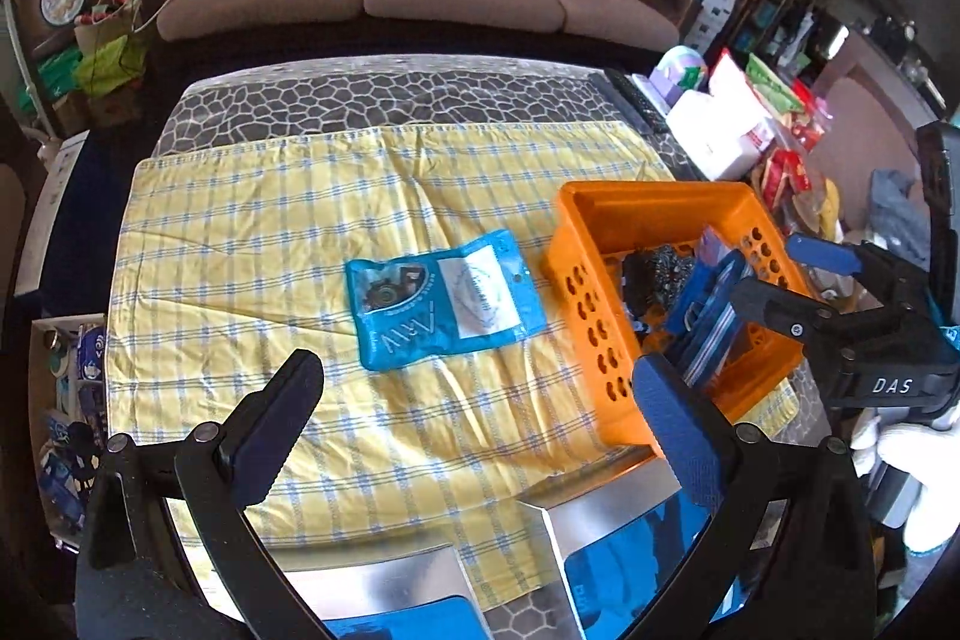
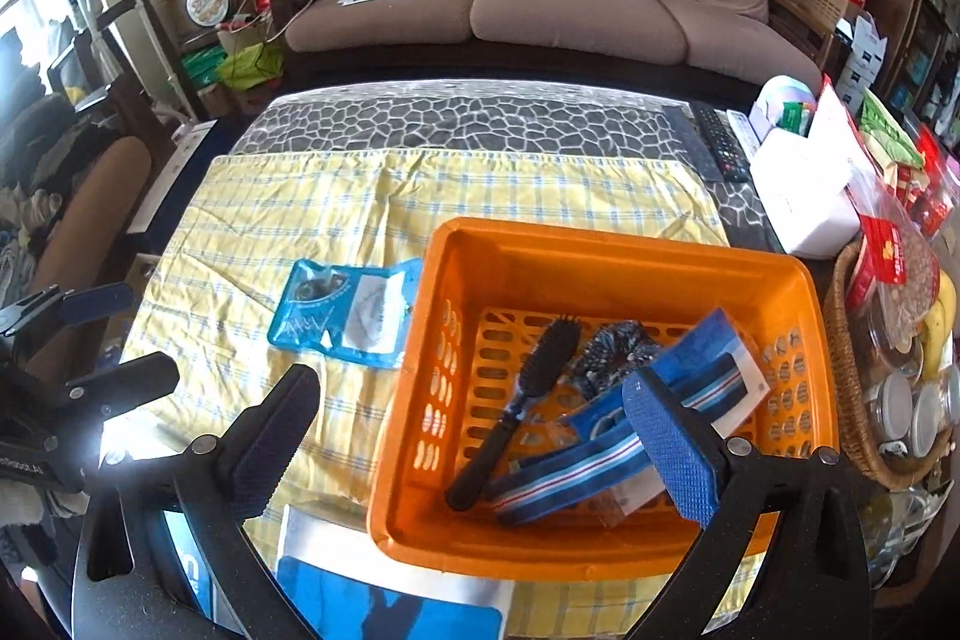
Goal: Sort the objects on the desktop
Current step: 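Move the left tool onto the blue zip packet of shoelaces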
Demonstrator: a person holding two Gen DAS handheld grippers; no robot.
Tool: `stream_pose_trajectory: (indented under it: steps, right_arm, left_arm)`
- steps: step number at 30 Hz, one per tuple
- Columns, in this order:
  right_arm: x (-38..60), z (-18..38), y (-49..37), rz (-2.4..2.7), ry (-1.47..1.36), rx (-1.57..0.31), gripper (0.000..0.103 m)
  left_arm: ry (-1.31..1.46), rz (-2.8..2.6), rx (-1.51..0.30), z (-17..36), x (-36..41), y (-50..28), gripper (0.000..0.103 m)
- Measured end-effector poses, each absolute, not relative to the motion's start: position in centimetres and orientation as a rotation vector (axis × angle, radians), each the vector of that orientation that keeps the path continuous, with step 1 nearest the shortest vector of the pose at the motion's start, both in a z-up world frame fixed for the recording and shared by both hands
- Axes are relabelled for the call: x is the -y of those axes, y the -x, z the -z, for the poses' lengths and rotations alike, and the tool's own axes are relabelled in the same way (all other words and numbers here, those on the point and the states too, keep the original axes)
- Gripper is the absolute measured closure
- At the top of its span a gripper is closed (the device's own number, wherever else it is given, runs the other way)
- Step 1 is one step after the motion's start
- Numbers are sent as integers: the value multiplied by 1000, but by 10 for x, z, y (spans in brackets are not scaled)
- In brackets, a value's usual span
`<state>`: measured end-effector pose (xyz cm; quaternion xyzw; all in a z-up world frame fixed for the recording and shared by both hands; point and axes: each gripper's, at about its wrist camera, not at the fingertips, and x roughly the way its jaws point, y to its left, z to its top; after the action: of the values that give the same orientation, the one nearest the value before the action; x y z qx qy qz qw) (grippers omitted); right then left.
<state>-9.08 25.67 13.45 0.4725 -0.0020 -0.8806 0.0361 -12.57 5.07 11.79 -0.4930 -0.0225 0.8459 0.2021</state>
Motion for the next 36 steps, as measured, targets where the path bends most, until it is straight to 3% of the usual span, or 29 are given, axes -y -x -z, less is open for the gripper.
stream_pose_trajectory:
  steps: [11,28,29,31,34,36]
  right_arm:
    - [-184,-122,128,2562,-1380,76,0]
    - [-146,-60,222,2397,-1533,72,0]
    - [-146,-55,228,2391,-1546,63,0]
    - [-147,-45,237,2386,-1569,39,0]
    - [-149,-34,246,2389,-1581,10,0]
    - [-150,-28,248,2388,-1585,-6,0]
  left_arm:
    - [1533,-2347,79,-61,13,152,0]
    - [1664,-2110,20,31,-19,198,1]
    - [1659,-2101,24,33,-21,201,2]
    - [1656,-2101,12,35,-24,205,18]
    - [1645,-2099,20,36,-27,212,35]
    - [1642,-2086,31,37,-31,216,41]
